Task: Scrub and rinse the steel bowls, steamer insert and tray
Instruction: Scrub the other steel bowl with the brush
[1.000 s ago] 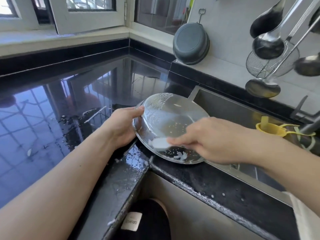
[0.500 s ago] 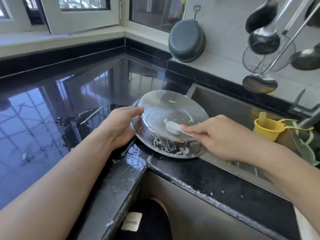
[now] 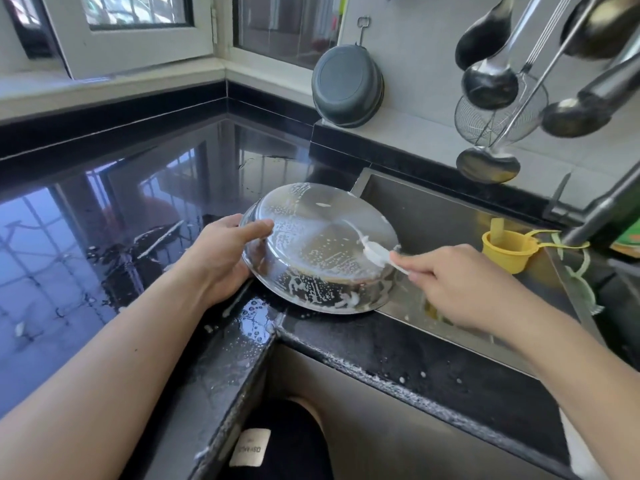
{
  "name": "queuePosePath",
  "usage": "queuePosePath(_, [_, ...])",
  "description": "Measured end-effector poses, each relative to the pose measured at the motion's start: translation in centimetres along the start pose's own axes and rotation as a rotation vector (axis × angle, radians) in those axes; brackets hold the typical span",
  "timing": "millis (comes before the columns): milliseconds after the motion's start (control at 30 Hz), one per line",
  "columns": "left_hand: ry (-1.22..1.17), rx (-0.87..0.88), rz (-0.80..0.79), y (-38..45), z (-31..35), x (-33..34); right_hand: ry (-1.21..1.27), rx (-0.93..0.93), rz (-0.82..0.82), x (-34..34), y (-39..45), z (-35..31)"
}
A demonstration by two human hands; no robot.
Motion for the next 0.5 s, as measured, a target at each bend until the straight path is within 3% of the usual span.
queuePosePath(133, [0.012,0.054,0.009,0.1,-0.1,0.3,0.094,-0.134,-0.086,1.1,-3.3,-1.5])
queuePosePath(267, [0.083,0.081,0.001,0.1,-0.3,0.7,0.049,0.086,0.038,0.8,-0.2,1.3])
queuePosePath(400, [0.101,0.069,-0.013,0.2,-0.3,0.5,0.128,-0.013,-0.024,1.8,-2.5,0.3])
queuePosePath(500, [0.112,0.082,-0.046,0.1,-0.2,0.6,0.111,0.108,0.026,1.3,-0.9,1.6])
Point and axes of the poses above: each hand's wrist, its own y-axis towards the middle knuckle, its own x-axis out of the palm, z = x × y, the point moved 1 cm from there along y, towards the middle knuckle, and after that the axes turned 15 degrees about x, right-handed, at the moved point
